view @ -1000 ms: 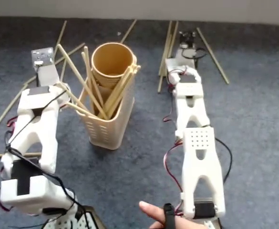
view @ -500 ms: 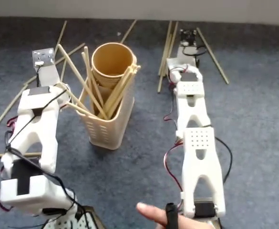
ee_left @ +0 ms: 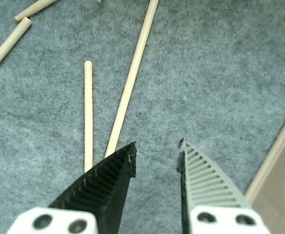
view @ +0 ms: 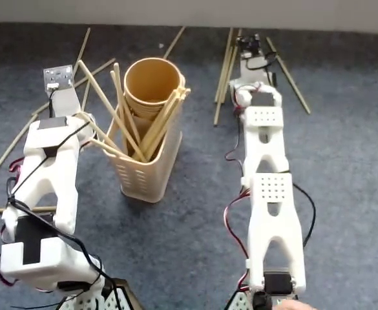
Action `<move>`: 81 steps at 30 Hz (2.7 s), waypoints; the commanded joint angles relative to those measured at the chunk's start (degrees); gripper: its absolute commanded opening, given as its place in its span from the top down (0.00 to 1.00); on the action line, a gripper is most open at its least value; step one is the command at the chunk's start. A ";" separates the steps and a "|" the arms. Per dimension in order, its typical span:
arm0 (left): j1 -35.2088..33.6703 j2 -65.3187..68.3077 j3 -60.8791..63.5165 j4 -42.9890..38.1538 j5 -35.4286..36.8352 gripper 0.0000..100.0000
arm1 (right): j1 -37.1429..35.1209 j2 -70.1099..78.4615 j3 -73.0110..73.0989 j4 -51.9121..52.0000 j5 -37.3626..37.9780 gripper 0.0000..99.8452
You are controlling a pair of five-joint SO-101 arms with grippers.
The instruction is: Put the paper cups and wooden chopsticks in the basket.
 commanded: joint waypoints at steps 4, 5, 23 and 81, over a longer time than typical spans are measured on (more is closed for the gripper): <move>0.84 -0.22 -0.13 -0.79 -0.88 0.83 | -2.51 -1.54 -10.33 14.37 0.09 0.68; 0.84 -0.22 -0.13 -0.79 -0.88 0.83 | -2.42 -1.54 -10.07 14.99 -0.35 0.68; 0.84 -0.22 -0.31 -0.79 -0.88 0.83 | -1.89 -14.37 -9.89 48.57 -1.93 0.68; 0.57 -0.31 -0.13 -2.46 -0.79 0.83 | -23.87 -131.47 160.48 -46.20 -3.16 0.68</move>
